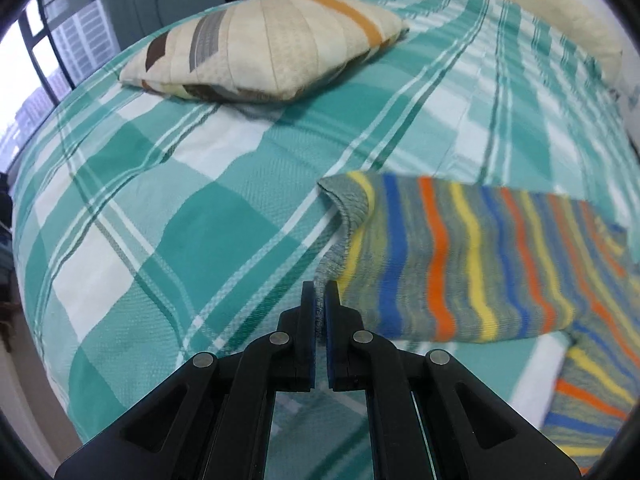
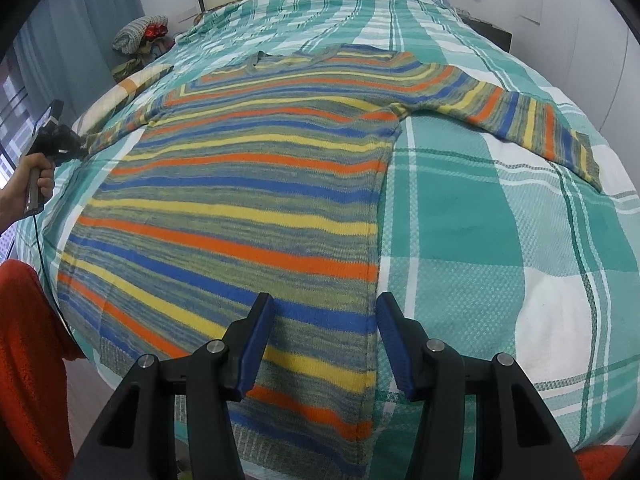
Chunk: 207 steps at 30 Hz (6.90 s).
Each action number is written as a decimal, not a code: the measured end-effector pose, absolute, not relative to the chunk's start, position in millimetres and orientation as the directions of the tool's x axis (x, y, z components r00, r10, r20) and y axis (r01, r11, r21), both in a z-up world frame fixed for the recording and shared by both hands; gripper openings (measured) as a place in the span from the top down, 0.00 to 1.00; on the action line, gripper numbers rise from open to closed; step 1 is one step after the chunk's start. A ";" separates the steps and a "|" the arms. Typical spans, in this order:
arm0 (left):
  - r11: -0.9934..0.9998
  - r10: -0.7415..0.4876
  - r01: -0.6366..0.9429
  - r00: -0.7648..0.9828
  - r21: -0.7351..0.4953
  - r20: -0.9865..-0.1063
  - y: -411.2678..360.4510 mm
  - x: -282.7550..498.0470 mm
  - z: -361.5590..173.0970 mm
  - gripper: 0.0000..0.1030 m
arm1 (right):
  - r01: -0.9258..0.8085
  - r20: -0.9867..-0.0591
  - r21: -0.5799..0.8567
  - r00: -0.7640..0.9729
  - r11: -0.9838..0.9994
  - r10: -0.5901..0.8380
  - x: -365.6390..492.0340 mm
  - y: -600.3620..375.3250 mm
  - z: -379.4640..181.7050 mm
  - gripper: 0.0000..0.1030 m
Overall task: Fold small clothes
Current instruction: 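Grasp the cuff of the other folded sleeve with the left tool, then pull the held sleeve outward with the left tool and release it flat, then grasp the sleeve cuff nearest the right tool with the right tool, then fold the held sleeve across the sweater body with the right tool and release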
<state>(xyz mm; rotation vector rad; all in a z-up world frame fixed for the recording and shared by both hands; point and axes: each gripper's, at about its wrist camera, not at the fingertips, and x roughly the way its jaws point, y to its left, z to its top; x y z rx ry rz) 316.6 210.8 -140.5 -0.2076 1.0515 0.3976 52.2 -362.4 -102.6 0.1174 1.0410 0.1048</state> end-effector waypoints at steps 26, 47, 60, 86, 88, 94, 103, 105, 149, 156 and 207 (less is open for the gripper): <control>0.989 -0.112 0.136 0.486 -0.051 -0.867 28.1 116.7 -121.1 0.14 | -0.037 -0.851 0.022 0.523 0.999 0.039 47.0 -324.0 -75.5 0.10; 0.990 0.013 0.122 0.425 0.072 -0.905 15.9 69.5 -147.4 0.02 | 0.033 -0.876 -0.040 0.480 0.999 -0.051 12.3 -323.3 -84.4 0.01; 0.961 0.063 0.213 0.446 0.175 -0.893 -10.5 85.6 -167.9 0.01 | -0.156 -0.901 -0.030 0.432 0.987 0.041 43.2 -265.0 -118.5 0.01; 0.986 -0.091 0.165 0.574 0.006 -0.814 12.8 104.2 -79.1 0.02 | -0.056 -0.902 0.129 0.408 0.990 0.141 39.9 -325.4 -80.1 0.01; 0.989 -0.087 0.150 0.605 0.006 -0.791 4.7 122.4 -89.7 0.02 | -0.036 -0.882 0.152 0.446 0.988 0.152 58.1 -328.9 -85.0 0.01; 0.975 -0.004 0.186 0.560 0.121 -0.828 6.8 137.2 -167.0 0.02 | -0.011 -0.928 0.178 0.330 0.984 0.171 66.3 -338.5 -130.0 0.01; 0.996 0.011 0.058 0.644 0.063 -0.765 30.1 132.8 -134.0 0.02 | 0.240 -0.742 0.418 0.646 0.876 0.177 91.9 -522.1 -58.7 0.04; 0.997 0.033 0.035 0.629 0.071 -0.777 34.3 134.0 -140.0 0.02 | 0.377 -0.687 0.548 0.712 0.747 0.144 102.2 -590.6 -66.7 0.04; 0.995 0.089 -0.015 0.594 0.099 -0.800 38.2 142.8 -168.8 0.00 | 0.615 -0.640 0.742 0.768 0.267 0.010 114.6 -665.2 -144.9 0.96; 0.996 0.083 -0.025 0.588 0.084 -0.804 37.9 147.6 -168.2 0.00 | 0.233 -0.550 0.621 0.810 0.749 0.204 211.9 -557.6 -4.7 0.96; 0.998 0.054 -0.003 0.577 0.064 -0.815 40.7 146.7 -174.2 0.00 | 0.103 -0.898 0.326 0.345 0.940 0.273 308.5 -433.0 -123.5 0.71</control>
